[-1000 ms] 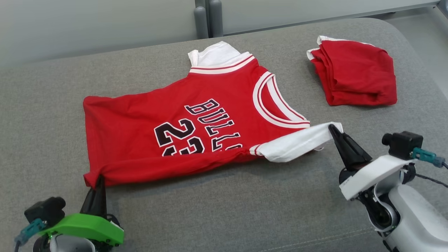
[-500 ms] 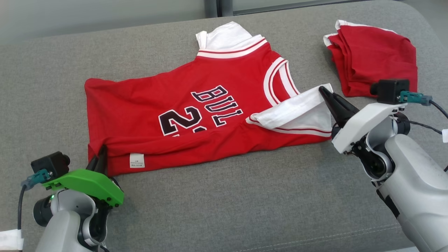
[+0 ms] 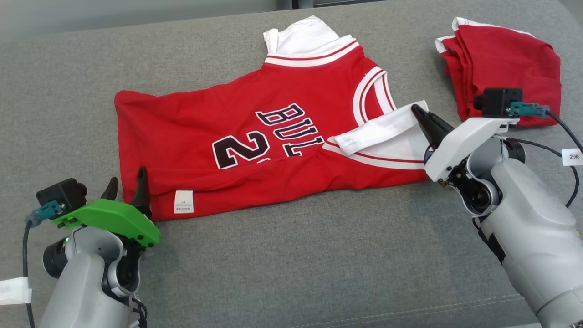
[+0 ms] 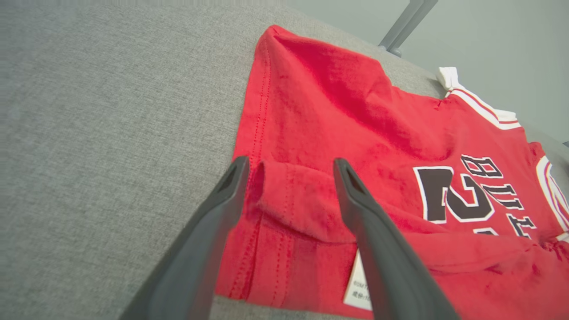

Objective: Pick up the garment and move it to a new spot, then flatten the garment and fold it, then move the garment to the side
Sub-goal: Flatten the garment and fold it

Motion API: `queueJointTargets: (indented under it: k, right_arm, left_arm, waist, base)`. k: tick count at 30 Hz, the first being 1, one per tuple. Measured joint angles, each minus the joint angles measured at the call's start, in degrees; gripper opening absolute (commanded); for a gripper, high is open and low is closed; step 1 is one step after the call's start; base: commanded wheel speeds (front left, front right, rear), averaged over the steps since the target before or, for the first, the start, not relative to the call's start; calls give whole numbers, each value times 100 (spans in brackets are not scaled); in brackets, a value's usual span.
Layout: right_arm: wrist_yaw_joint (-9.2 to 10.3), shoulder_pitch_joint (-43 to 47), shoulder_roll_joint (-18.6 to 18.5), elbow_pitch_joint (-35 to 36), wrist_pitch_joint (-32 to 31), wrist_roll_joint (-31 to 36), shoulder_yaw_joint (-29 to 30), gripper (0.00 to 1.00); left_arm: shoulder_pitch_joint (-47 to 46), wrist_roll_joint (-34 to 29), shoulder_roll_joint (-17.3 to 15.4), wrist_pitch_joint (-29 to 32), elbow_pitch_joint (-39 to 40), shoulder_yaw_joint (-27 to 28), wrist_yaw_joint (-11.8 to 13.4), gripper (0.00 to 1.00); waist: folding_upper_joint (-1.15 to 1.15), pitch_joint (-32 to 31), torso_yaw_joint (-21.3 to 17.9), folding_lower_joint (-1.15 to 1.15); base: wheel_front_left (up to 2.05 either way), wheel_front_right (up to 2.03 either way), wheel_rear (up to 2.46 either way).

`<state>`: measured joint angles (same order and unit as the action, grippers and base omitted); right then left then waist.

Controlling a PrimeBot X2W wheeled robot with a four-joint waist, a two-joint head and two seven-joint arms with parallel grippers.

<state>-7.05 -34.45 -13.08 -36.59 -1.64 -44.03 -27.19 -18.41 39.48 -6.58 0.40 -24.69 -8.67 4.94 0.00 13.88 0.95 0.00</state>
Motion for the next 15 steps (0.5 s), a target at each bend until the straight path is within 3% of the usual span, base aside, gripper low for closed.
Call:
queueJointTargets:
  k: [2,3,4,5,15]
  right_arm:
    - [0,-87,65,-108,36,0,16,25]
    - [0,-136,89,-163,73,-4,43,42]
    - [0,-179,108,-202,158,-8,90,76]
    - [2,-229,127,-243,260,-8,154,100]
    - [1,-467,112,-539,938,-30,354,100]
  left_arm:
    - [-72,0,5,-77,-38,47,3,100]
    - [-105,0,5,-102,-52,66,3,100]
    - [-133,0,9,-137,-55,78,3,100]
    - [-158,0,13,-178,-58,88,3,100]
    - [-107,45,48,-602,-88,176,-196,100]
  waist:
    - [0,5,10,0]
    - [0,5,13,0]
    - [0,4,15,0]
    - [0,3,17,0]
    - [0,-127,48,0]
  base:
    - [0,0,0]
    - [0,0,0]
    - [0,0,0]
    - [0,0,0]
    - [0,0,0]
